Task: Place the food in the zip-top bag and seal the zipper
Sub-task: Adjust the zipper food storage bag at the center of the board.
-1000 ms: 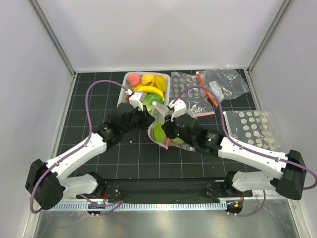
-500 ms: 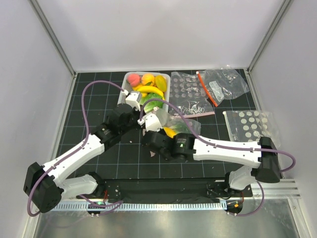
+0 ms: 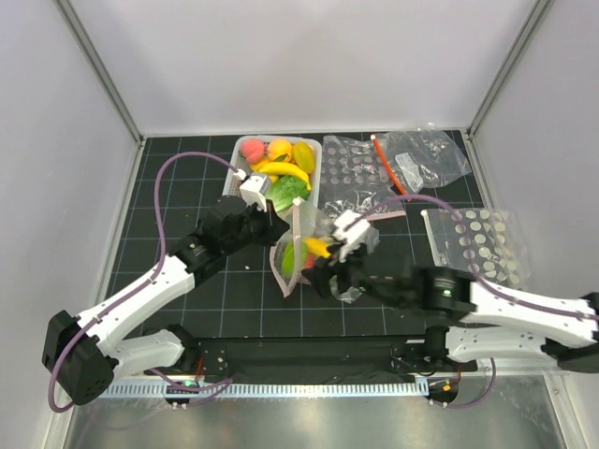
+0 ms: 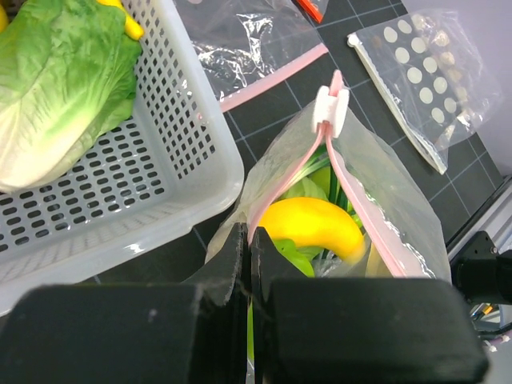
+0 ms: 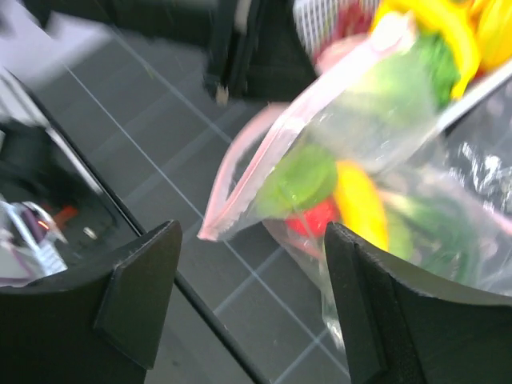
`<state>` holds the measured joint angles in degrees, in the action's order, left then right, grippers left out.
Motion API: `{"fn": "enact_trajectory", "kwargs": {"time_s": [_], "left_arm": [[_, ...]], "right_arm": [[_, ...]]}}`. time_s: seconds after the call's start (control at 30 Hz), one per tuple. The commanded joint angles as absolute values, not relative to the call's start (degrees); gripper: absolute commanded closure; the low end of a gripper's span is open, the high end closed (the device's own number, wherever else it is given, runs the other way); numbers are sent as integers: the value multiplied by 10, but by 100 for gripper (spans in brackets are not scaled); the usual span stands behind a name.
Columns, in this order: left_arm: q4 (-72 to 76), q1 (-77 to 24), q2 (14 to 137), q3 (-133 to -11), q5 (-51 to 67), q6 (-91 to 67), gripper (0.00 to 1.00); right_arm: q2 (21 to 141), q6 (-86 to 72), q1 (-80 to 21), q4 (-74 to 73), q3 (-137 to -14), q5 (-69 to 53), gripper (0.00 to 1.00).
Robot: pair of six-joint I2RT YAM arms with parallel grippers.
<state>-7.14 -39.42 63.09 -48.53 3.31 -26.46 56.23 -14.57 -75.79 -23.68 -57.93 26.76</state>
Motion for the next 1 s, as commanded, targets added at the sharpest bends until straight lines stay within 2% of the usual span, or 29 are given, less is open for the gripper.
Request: {"fn": "enact_trajectory", "kwargs": {"time_s": [0.0, 0.07, 0.2, 0.47, 0.53, 0.7, 0.97], "left_arm": [[-28, -395, 624, -501, 54, -248, 100], [-27, -395, 625, -503, 57, -238, 100], [-11, -395, 621, -497, 78, -220, 100], [63, -395, 624, -476, 145, -197, 100], [76, -395, 627, -475, 158, -191, 100], [96, -395, 629, -470, 200, -181, 100], [115, -396, 614, -454, 213, -164, 100]], "right_arm": [[477, -90, -759, -112, -518, 266, 19], [435, -80, -758, -96, -500, 328, 18], [450, -78, -722, -101, -503, 411, 22], [525, -77, -585, -78, -520, 270, 18], [519, -62, -565, -56, -506, 194, 17], [495, -37, -540, -4, -473, 105, 14], [529, -70, -418, 60, -461, -100, 14]]}}
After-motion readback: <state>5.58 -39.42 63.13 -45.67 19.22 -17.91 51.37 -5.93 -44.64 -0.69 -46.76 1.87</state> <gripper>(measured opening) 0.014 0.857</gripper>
